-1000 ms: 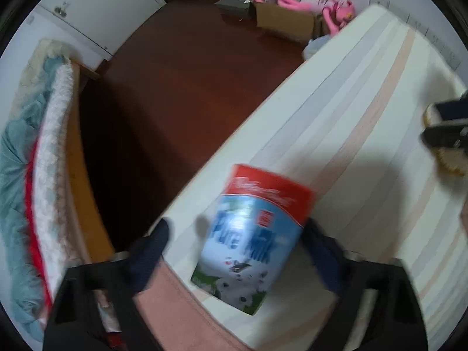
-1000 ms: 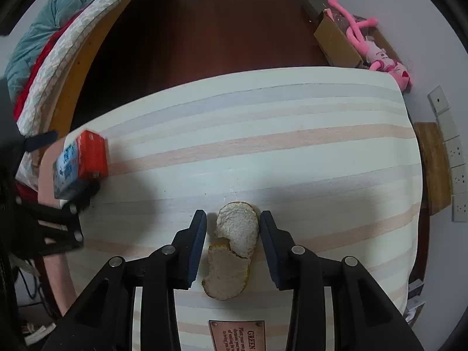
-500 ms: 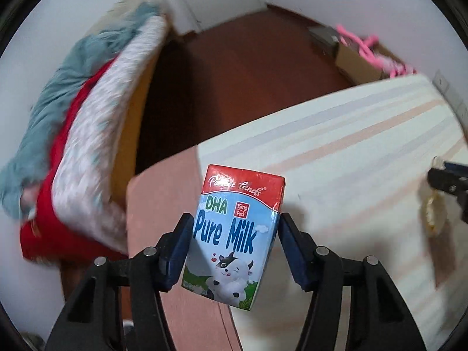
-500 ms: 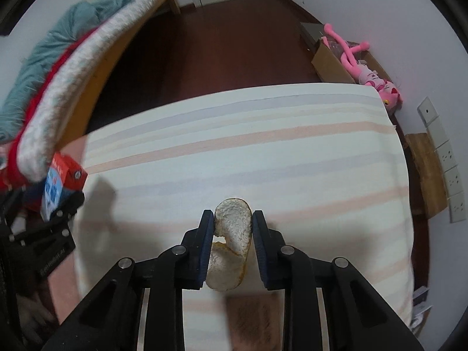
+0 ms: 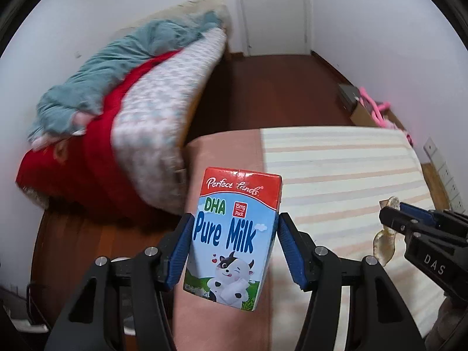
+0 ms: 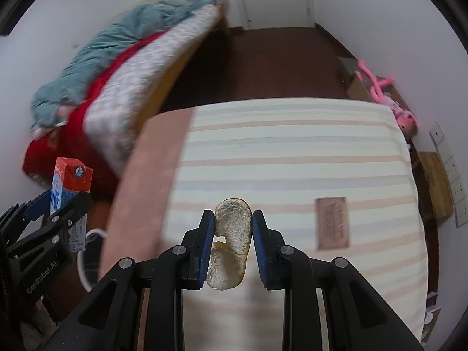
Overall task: Collect trash
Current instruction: 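Carry milk carton and bread over the bin and release both inside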
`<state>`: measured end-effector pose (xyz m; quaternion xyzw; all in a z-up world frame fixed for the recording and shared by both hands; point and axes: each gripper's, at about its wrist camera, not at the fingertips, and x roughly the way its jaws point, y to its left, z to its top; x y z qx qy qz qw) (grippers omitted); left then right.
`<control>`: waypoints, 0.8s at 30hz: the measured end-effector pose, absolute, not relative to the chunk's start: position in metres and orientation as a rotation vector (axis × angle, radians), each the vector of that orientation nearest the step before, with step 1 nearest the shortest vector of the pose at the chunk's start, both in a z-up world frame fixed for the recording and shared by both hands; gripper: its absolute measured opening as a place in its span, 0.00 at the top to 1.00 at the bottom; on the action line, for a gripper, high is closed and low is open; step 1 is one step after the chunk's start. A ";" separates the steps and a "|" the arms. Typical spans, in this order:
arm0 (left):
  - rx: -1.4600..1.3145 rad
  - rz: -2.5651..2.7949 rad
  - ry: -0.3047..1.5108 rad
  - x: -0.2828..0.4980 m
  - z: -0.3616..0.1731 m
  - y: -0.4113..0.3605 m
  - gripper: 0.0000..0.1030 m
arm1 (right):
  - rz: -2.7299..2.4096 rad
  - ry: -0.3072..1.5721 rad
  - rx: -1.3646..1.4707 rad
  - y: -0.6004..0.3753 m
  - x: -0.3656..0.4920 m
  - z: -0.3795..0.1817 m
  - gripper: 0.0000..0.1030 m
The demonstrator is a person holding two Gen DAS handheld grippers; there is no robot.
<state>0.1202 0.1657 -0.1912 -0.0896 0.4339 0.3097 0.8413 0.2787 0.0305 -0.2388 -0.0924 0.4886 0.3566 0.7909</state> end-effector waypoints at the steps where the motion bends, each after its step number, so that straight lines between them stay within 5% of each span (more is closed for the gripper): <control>1: -0.199 0.669 0.899 0.102 -0.181 0.168 0.47 | 0.782 1.046 -0.202 0.032 0.269 -0.233 0.73; 13: -0.305 0.892 0.845 -0.072 -0.147 0.243 0.47 | 1.070 1.012 -0.245 0.118 0.110 -0.170 0.73; 24: -0.655 0.984 0.993 -0.164 -0.258 0.357 0.47 | 1.224 1.201 -0.429 0.271 0.010 -0.260 0.73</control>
